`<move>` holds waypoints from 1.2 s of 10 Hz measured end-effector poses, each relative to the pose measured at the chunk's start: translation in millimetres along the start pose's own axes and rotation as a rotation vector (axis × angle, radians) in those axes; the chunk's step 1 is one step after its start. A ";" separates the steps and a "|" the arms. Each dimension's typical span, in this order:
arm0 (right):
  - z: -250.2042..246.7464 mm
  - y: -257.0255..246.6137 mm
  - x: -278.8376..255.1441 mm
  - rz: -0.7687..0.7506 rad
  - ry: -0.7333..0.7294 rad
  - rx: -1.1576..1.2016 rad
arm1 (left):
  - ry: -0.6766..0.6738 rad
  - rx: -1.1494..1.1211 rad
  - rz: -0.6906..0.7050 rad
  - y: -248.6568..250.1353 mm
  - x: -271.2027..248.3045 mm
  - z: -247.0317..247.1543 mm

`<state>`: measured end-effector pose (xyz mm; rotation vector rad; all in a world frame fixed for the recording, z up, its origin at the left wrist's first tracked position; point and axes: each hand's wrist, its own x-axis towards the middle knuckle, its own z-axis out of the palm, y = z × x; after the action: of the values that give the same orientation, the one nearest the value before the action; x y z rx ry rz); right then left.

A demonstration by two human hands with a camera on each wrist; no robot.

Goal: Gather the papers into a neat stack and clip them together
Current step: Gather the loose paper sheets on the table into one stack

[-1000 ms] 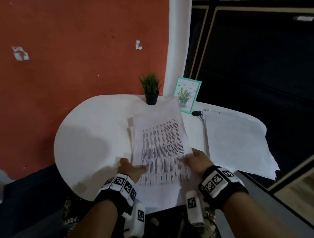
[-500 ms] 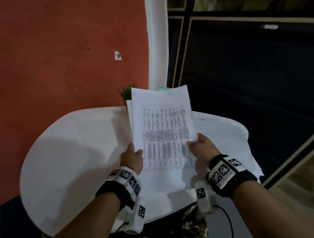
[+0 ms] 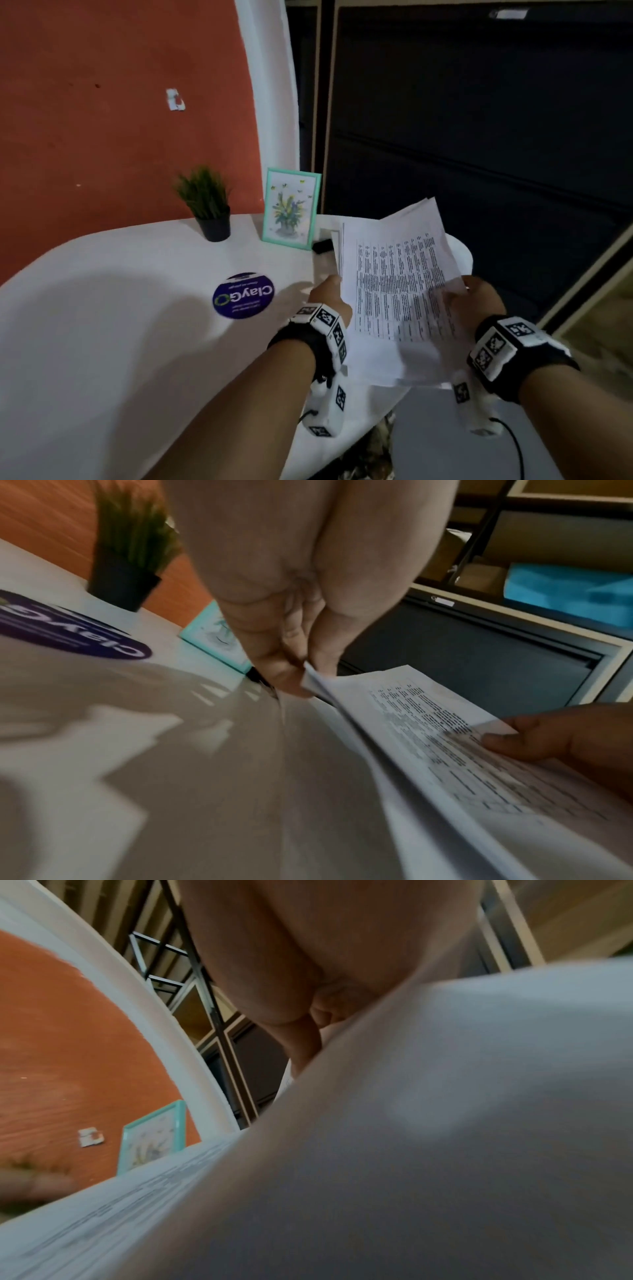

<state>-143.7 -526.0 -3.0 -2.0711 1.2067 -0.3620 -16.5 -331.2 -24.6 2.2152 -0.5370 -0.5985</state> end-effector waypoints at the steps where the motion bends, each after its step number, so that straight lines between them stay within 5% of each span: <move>1: 1.5 18.2 15.6 0.012 -0.003 -0.066 | -0.039 0.034 0.023 7.0 20.6 17.9; 4: 2.3 54.8 74.9 0.176 -0.154 -0.322 | -0.121 0.385 -0.118 10.2 51.2 24.2; 7: -14.3 80.6 123.2 0.186 -0.328 -0.459 | -0.173 0.614 -0.203 15.0 74.1 10.7; 8: -12.7 80.8 129.7 0.172 -0.380 -0.414 | -0.132 0.598 -0.205 23.6 72.6 15.6; 10: 15.5 101.5 135.0 0.259 -0.579 0.169 | -0.046 0.534 -0.260 24.0 93.7 47.2; 12: 1.2 82.5 102.0 0.306 -0.621 0.362 | -0.044 0.539 -0.202 28.4 94.7 57.2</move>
<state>-142.8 -637.9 -71.5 -1.4914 0.9620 0.1901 21.6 -432.8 -60.4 2.7960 -0.5471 -0.6653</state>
